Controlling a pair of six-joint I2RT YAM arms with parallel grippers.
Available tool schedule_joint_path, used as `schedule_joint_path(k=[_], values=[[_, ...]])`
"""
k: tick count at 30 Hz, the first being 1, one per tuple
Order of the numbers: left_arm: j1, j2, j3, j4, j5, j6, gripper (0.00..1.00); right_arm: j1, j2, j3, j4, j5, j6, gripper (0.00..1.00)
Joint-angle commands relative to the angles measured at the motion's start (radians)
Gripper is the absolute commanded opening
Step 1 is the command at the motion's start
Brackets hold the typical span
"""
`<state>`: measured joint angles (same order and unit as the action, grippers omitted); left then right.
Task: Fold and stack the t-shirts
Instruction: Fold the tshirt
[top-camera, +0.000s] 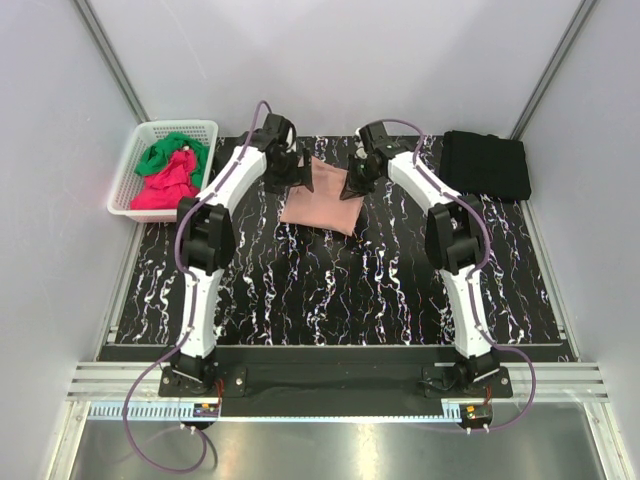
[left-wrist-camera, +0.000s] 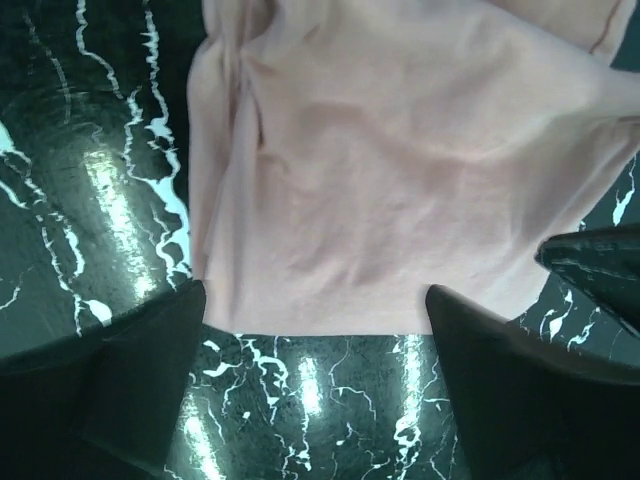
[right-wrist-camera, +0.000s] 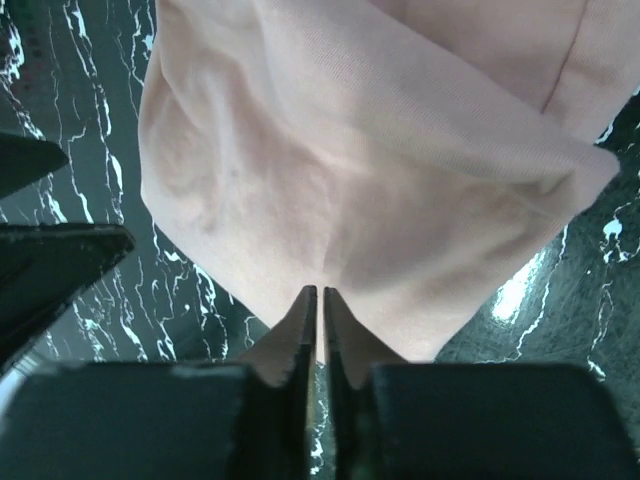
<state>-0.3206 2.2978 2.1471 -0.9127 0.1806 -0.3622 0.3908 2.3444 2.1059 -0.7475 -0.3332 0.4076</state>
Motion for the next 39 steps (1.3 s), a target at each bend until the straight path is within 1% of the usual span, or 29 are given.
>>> schedule_joint_path(k=[1,2,3,6,7,10,17,23,26,30,33,39], values=[[-0.037,0.022,0.043,-0.017,-0.029,0.066,0.75,0.01,0.027,0.074,-0.066,0.028,-0.026,0.0],[-0.037,0.02,0.037,-0.015,-0.027,0.062,0.18,0.01,0.029,0.077,-0.067,0.029,-0.026,0.0],[-0.037,0.02,0.033,-0.017,-0.033,0.052,0.0,0.01,0.03,0.083,-0.067,0.031,-0.027,0.0],[-0.035,0.034,0.046,-0.032,-0.043,0.017,0.0,0.008,0.07,0.146,-0.121,0.06,-0.03,0.0],[-0.035,0.058,0.06,-0.043,-0.038,0.006,0.0,0.008,0.087,0.196,-0.16,0.062,-0.035,0.0],[-0.035,0.095,0.091,-0.069,-0.015,-0.001,0.0,0.006,0.147,0.279,-0.219,0.068,-0.043,0.0],[-0.035,0.127,0.082,-0.074,-0.038,-0.009,0.0,0.008,0.19,0.292,-0.257,0.074,-0.038,0.0],[-0.043,0.152,0.071,-0.092,-0.02,-0.03,0.0,0.01,0.24,0.318,-0.32,0.051,-0.03,0.0],[-0.064,0.138,0.03,-0.097,-0.026,-0.032,0.0,0.008,0.239,0.299,-0.331,0.042,-0.029,0.0],[-0.104,0.095,-0.079,-0.094,-0.024,-0.059,0.0,0.016,0.211,0.243,-0.329,0.028,-0.03,0.0],[-0.138,0.06,-0.151,-0.075,-0.027,-0.07,0.0,0.023,0.171,0.175,-0.313,0.037,-0.038,0.0],[-0.172,-0.006,-0.275,-0.022,-0.02,-0.1,0.0,0.033,0.069,-0.015,-0.242,0.036,-0.036,0.0]])
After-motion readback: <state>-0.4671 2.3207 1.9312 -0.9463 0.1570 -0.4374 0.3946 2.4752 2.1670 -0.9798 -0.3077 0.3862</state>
